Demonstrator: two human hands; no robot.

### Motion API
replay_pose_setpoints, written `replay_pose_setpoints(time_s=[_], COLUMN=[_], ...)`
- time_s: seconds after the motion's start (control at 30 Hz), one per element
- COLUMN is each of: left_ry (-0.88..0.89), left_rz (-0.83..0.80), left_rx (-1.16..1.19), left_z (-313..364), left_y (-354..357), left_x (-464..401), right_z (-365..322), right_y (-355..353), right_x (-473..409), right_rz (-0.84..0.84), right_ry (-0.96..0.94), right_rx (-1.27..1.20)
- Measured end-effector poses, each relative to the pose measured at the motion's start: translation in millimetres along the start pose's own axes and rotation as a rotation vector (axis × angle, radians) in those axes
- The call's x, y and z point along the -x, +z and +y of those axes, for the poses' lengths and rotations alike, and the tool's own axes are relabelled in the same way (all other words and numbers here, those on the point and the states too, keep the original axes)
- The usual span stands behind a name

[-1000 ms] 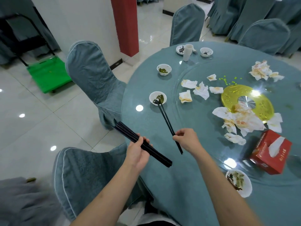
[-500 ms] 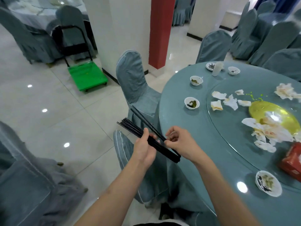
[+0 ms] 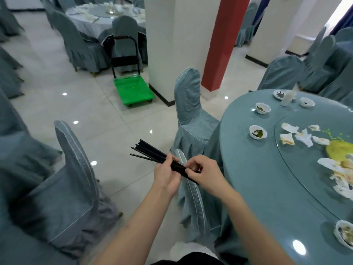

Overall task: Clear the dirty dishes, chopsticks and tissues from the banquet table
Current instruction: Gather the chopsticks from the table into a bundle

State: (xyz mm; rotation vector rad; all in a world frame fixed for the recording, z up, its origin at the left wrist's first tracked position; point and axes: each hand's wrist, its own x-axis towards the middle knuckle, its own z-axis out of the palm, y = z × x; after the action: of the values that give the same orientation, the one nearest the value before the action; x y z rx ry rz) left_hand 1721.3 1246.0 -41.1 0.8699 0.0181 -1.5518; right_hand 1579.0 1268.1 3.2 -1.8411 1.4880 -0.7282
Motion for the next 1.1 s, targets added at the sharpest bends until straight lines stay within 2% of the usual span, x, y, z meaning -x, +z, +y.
replay_pose_setpoints(time_s=[0.17,0.33,0.57,0.83,0.97,1.1], left_ry=[0.012,0.046,0.107,0.058,0.000,-0.053], left_rz=[0.043,0.062,0.088,0.022,-0.003,-0.038], left_rx=[0.018,0.014,-0.031,-0.141,-0.148,-0.138], left_z=[30,63,110,134,137,141], left_y=[-12,-14,22,92,119,142], left_x=[-15,-47,-130,-240,-280,-314], right_z=[-8,-15,-18,-2,5,7], right_y=[35,69,92,75,64,59], right_x=[-20,-69,-180,-297,-330,-366], right_rz=[0.100,0.237,0.380,0.598,0.680,0.751], right_ry=[-0.008,0.187,0.305,0.481,0.586,0.613], right_rx=[-0.159,-0.416,-0.666,-0.806,-0.871,-0.854])
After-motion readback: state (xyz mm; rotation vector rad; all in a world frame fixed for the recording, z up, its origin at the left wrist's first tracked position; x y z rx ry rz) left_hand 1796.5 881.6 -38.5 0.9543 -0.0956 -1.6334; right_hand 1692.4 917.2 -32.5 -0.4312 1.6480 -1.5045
